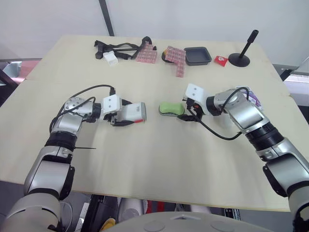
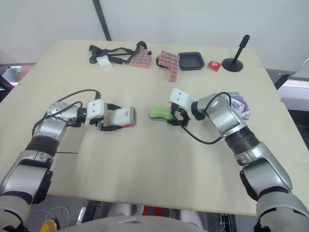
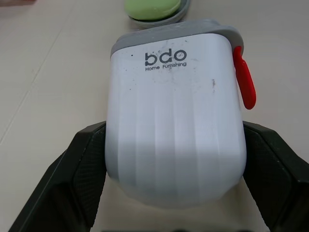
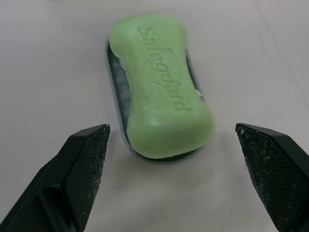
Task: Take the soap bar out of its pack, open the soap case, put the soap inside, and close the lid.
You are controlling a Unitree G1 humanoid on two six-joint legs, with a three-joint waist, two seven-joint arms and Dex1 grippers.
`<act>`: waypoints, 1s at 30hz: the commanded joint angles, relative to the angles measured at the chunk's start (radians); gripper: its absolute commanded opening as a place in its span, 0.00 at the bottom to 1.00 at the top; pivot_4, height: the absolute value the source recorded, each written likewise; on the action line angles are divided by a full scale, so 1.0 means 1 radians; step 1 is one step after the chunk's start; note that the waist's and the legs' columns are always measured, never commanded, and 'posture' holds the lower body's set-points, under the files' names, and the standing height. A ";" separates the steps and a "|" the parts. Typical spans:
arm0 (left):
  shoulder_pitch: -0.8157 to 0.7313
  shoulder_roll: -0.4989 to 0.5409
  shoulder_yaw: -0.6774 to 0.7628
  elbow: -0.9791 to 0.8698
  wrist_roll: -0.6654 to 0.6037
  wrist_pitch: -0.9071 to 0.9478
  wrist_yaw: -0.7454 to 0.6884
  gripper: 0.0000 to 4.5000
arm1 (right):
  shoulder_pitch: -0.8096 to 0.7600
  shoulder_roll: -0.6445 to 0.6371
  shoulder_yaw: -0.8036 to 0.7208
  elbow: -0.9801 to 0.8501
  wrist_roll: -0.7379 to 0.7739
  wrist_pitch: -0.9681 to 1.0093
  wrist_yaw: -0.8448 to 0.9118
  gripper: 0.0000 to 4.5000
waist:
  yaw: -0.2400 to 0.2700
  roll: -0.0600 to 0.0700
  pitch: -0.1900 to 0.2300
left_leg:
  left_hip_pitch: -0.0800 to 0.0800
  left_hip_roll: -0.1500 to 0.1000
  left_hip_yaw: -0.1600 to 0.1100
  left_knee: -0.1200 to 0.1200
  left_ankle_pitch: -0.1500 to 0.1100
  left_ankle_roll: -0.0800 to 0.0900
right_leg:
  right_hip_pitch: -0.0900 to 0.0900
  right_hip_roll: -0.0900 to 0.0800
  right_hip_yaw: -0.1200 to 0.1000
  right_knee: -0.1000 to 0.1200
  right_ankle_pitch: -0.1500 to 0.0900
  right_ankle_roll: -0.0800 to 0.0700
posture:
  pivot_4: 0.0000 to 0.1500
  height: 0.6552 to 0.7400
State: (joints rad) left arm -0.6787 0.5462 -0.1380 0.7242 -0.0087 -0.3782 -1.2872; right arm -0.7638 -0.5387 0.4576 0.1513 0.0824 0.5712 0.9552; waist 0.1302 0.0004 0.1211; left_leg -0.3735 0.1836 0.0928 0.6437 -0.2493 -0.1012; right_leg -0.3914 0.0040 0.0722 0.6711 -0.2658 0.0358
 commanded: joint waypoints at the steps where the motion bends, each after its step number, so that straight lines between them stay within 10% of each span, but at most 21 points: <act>1: 0.001 0.017 0.019 -0.035 -0.025 -0.008 0.014 0.77 | -0.039 0.011 0.001 0.029 -0.034 -0.052 0.027 1.00 | 0.000 0.000 0.000 | 0.000 0.000 0.000 0.000 0.000 0.000 | 0.000 0.000 0.000 0.000 0.000 0.000 | 1.00 1.00; 19: 0.025 0.012 0.016 -0.051 -0.026 -0.013 0.040 0.77 | -0.080 0.103 0.033 0.246 -0.145 -0.104 0.111 1.00 | -0.005 0.000 0.000 | 0.001 0.000 0.000 0.001 0.000 0.000 | -0.001 0.000 -0.001 0.002 0.000 0.000 | 1.00 1.00; 25: 0.034 0.015 0.014 -0.053 -0.023 -0.016 0.046 0.77 | -0.076 0.110 0.010 0.233 -0.141 -0.061 0.112 0.60 | -0.006 -0.001 0.000 | 0.001 0.000 0.000 0.001 0.000 0.000 | -0.001 0.000 -0.001 0.002 0.000 0.000 | 1.00 1.00; 30: 0.030 0.016 0.011 -0.042 -0.017 -0.024 0.051 0.77 | -0.066 0.095 0.004 0.204 -0.143 -0.043 0.111 0.56 | -0.005 -0.001 0.000 | 0.004 0.000 0.001 0.001 0.000 0.000 | 0.000 -0.001 -0.001 0.003 0.000 0.000 | 1.00 1.00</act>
State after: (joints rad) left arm -0.6443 0.5479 -0.1383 0.6930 -0.0085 -0.3846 -1.2424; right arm -0.8467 -0.4297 0.4617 0.3639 -0.0362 0.5099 1.0669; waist 0.1247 -0.0001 0.1207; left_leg -0.3692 0.1836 0.0934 0.6448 -0.2488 -0.1009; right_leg -0.3917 0.0034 0.0708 0.6743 -0.2657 0.0355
